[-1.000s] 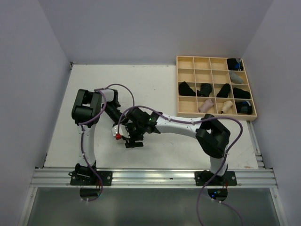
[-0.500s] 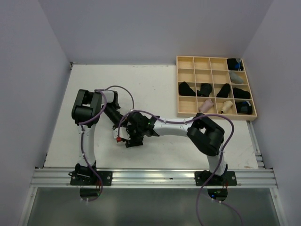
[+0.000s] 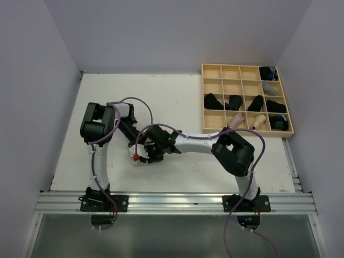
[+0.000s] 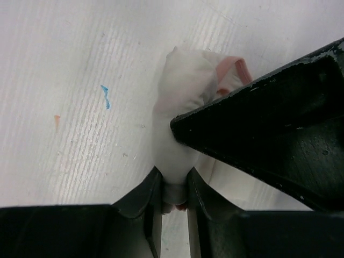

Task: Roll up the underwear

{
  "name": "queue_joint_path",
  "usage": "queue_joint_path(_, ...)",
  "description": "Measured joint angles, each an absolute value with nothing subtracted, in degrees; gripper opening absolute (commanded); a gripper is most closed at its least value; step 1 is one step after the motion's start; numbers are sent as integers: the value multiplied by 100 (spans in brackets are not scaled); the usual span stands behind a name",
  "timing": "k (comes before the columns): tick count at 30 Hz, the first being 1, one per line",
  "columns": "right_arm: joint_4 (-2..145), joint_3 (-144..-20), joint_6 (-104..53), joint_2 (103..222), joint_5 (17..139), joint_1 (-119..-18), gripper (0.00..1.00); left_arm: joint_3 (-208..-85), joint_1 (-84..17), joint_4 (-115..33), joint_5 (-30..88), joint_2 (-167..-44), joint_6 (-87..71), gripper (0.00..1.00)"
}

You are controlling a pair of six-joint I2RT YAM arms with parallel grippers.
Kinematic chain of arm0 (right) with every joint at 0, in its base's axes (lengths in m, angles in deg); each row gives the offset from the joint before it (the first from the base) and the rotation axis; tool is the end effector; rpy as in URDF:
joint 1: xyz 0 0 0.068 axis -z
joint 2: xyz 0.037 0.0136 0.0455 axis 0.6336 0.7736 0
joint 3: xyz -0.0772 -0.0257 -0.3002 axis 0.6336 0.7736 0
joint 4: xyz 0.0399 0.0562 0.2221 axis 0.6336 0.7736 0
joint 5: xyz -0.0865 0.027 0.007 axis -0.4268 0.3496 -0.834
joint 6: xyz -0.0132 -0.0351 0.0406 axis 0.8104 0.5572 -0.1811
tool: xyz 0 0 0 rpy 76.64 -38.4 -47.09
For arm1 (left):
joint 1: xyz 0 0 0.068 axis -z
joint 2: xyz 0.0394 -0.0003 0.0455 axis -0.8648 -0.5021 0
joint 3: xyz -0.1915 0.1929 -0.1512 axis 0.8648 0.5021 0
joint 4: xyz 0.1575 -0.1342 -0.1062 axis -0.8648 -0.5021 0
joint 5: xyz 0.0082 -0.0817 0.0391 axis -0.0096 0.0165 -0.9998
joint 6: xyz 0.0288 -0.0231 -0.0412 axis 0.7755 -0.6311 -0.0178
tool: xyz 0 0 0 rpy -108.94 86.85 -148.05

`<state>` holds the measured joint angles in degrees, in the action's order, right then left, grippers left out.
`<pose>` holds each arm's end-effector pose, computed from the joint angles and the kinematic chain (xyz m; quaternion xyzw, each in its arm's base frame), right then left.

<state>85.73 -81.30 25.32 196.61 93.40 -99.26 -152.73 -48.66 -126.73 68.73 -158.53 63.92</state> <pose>0.1945 0.3650 0.2096 -0.7732 0.5275 0.2256 0.2704 0.3128 -0.0904 0.1533 -0.3746 -0.7758 0.4849 0.1507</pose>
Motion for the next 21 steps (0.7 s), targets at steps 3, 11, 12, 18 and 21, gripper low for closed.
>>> queue_joint_path(3, 8640, -8213, 2467, 19731, 9683, -9773, 0, -15199, -4903, -12470, 6862, -15593, 6401, 42)
queue_joint_path(11, 9099, -8744, 2252, 20153, 10999, -9235, 0, -15278, -5747, -11390, 7168, -14402, 6325, 48)
queue_joint_path(12, 9145, -8788, 2244, 20208, 11084, -9192, 0, -15326, -5932, -11266, 7218, -14214, 6250, 49)
queue_joint_path(18, 9779, -9426, 1942, 20702, 11810, -8932, 0, -15037, -6901, -10013, 7229, -12677, 5758, 50)
queue_joint_path(21, 10135, -9813, 1748, 21001, 12186, -8807, 0, -14421, -6984, -9639, 7102, -11635, 5796, 50)
